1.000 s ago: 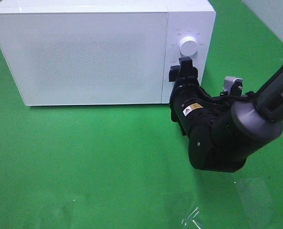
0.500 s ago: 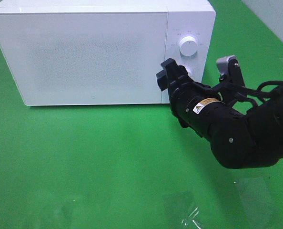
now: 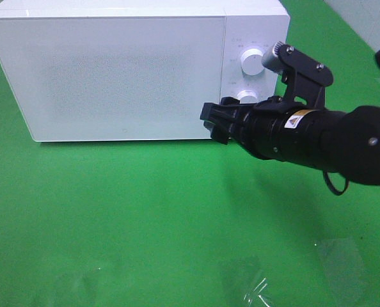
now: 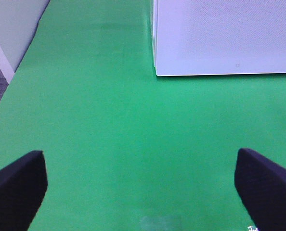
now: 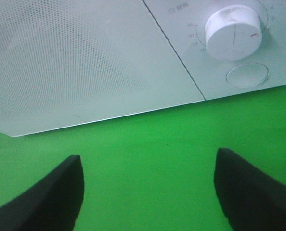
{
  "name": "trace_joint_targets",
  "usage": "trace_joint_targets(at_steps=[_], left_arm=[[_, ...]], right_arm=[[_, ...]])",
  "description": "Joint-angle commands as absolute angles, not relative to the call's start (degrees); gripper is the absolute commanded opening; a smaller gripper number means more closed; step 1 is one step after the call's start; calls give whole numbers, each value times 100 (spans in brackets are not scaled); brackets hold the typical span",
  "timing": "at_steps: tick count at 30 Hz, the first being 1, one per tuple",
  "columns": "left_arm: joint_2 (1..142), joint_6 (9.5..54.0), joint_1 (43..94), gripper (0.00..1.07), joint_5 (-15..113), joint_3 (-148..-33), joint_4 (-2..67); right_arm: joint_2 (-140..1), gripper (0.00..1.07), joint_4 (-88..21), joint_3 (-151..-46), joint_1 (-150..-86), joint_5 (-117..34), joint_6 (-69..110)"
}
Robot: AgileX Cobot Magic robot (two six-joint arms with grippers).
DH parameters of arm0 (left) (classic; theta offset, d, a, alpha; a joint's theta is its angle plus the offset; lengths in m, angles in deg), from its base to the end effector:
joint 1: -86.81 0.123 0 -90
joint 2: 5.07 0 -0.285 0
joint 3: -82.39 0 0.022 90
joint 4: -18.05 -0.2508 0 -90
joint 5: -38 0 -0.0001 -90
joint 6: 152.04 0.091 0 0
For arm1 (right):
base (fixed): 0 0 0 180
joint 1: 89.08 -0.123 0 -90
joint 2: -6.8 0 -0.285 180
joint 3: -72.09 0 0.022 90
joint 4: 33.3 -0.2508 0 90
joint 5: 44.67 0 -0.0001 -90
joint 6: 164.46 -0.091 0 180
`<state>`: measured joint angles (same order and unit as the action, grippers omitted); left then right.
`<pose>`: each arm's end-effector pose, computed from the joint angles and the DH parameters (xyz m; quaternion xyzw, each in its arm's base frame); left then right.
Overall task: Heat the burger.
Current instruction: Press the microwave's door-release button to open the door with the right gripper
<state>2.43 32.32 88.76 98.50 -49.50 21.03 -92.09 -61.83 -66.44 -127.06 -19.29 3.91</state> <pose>-0.0063 -0.0043 0.2800 0.0189 0.8481 0.0032 0.5296 0.2477 0.1698 0.1839 0.0518 0.8515 0.2463 0.4600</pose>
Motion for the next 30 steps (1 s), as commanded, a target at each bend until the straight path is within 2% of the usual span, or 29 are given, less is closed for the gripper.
trace_joint_targets(at_steps=[1, 8, 11, 21, 30], left_arm=[[135, 3238, 8876, 98, 9770, -4921, 2097], [135, 3238, 8876, 98, 9770, -4921, 2097], [135, 3238, 8876, 98, 9770, -4921, 2097], [135, 3238, 8876, 98, 9770, -4921, 2097], [135, 3238, 8876, 98, 9770, -4921, 2097]], right_arm=[[-8625, 71, -6074, -6650, -12466, -2903, 1451], [-7909, 71, -5988, -6650, -12317, -4278, 2133], [-7525, 71, -5587, -6650, -12317, -4959, 2150], [-6619, 71, -4195, -6650, -12317, -6403, 1216], [-4935, 74, -3261, -6696, -12317, -7864, 631]])
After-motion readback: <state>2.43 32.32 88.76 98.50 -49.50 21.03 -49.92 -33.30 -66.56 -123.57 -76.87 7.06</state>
